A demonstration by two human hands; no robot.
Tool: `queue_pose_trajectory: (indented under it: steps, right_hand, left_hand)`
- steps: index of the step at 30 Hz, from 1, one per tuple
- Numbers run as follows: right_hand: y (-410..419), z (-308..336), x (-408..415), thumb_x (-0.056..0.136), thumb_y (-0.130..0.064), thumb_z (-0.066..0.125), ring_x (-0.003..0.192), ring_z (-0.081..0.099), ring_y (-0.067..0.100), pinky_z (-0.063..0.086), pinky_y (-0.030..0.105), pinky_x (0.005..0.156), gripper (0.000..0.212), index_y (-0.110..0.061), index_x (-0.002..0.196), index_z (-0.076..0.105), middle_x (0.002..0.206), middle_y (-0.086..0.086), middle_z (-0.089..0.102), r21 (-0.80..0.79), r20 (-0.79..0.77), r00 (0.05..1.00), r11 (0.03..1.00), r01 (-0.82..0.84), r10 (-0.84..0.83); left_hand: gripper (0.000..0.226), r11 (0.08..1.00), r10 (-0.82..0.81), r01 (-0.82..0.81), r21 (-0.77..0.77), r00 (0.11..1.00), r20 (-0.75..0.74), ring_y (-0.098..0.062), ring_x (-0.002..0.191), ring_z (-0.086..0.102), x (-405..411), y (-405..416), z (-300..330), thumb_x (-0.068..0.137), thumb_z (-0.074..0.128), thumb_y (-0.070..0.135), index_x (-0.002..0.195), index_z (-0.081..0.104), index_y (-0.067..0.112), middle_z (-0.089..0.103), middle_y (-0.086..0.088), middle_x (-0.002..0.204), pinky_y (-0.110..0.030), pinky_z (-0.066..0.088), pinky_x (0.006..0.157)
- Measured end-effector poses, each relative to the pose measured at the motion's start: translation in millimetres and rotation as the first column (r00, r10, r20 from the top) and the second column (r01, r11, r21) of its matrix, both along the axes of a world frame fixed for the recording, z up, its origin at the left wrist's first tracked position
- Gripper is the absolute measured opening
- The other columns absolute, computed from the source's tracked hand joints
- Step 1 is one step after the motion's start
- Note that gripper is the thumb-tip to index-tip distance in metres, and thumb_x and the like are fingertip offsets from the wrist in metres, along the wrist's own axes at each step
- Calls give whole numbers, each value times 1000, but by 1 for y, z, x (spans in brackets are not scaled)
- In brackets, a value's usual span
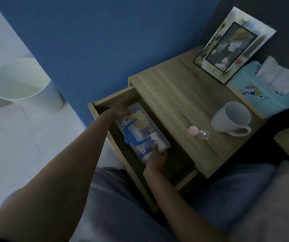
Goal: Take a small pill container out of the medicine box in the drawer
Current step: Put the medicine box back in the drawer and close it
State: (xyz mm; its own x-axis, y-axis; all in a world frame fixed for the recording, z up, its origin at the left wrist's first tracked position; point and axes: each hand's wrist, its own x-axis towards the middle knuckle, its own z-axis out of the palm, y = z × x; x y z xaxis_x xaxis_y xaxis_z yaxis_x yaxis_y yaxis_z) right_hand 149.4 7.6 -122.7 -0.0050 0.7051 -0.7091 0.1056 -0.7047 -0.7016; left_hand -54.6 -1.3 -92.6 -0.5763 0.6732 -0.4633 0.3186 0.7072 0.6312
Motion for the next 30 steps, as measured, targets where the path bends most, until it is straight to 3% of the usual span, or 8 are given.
queue_pose_trajectory:
  steps: [15, 18, 21, 22, 24, 26, 28, 30]
  right_hand:
    - [3, 0, 15, 94, -29, 56, 126, 53, 29, 45, 48, 104, 59, -19, 148, 35, 143, 13, 50, -50, -30, 994, 993, -104, 102]
    - [6, 13, 21, 96, -32, 51, 125, 55, 26, 49, 40, 96, 56, -22, 148, 33, 140, 11, 52, 5, -50, 977, 978, -208, 208]
    - [9, 33, 37, 97, -37, 48, 116, 59, 18, 49, 26, 81, 46, -24, 141, 43, 134, 6, 57, 109, -13, 918, 914, -392, 395]
    - [9, 41, 44, 97, -39, 47, 110, 62, 10, 50, 23, 78, 37, -31, 132, 50, 129, 1, 60, 158, -20, 886, 877, -454, 462]
    - [14, 61, 52, 95, -47, 44, 98, 63, -8, 52, 12, 69, 21, -54, 112, 55, 117, -14, 63, 293, 8, 785, 749, -594, 619]
    - [30, 74, 50, 91, -62, 35, 116, 53, -15, 52, 11, 86, 31, -62, 120, 48, 128, -19, 57, 439, 159, 653, 539, -719, 741]
    - [58, 74, 34, 86, -72, 20, 148, 18, 6, 30, 32, 116, 72, -38, 149, 24, 160, -4, 24, 483, 487, 487, 241, -842, 725]
    - [86, 66, 14, 90, -67, 18, 150, -10, 13, 7, 37, 120, 82, -19, 155, 5, 164, 2, -2, 405, 747, 337, 10, -914, 573]
  left_hand:
    - [27, 996, 80, -77, -35, 993, 83, -31, 114, 57, 8, 3, -12, 95, 50, 14, 119, 56, 3, 59, -19, 122, -43, 47, 98]
    - [31, 983, 181, -182, 1, 979, 89, -26, 107, 60, 19, 1, -5, 96, 49, 23, 120, 58, 5, 61, -13, 116, -33, 47, 85]
    - [28, 936, 325, -321, 145, 946, -3, -16, 80, 61, 34, -7, 9, 97, 46, 34, 106, 61, 12, 64, -9, 96, -30, 47, 71]
    - [28, 911, 372, -350, 220, 926, -64, -17, 80, 63, 40, -13, 13, 97, 45, 36, 104, 61, 13, 66, -10, 95, -33, 50, 72]
    - [38, 854, 479, -406, 327, 858, -187, -26, 106, 64, 48, -27, 18, 97, 45, 37, 121, 58, 10, 65, -14, 120, -41, 51, 91]
    - [56, 811, 568, -480, 335, 784, -250, -30, 138, 41, 54, -39, 18, 97, 45, 38, 143, 40, 6, 42, -15, 150, -45, 37, 112]
    - [65, 773, 626, -556, 306, 745, -230, -31, 147, 25, 61, -47, 16, 97, 45, 39, 149, 27, 5, 25, -13, 159, -48, 29, 117]
    - [73, 725, 685, -646, 237, 711, -157, -32, 147, 23, 68, -51, 12, 95, 47, 42, 151, 17, 5, 21, -14, 160, -51, 30, 116]
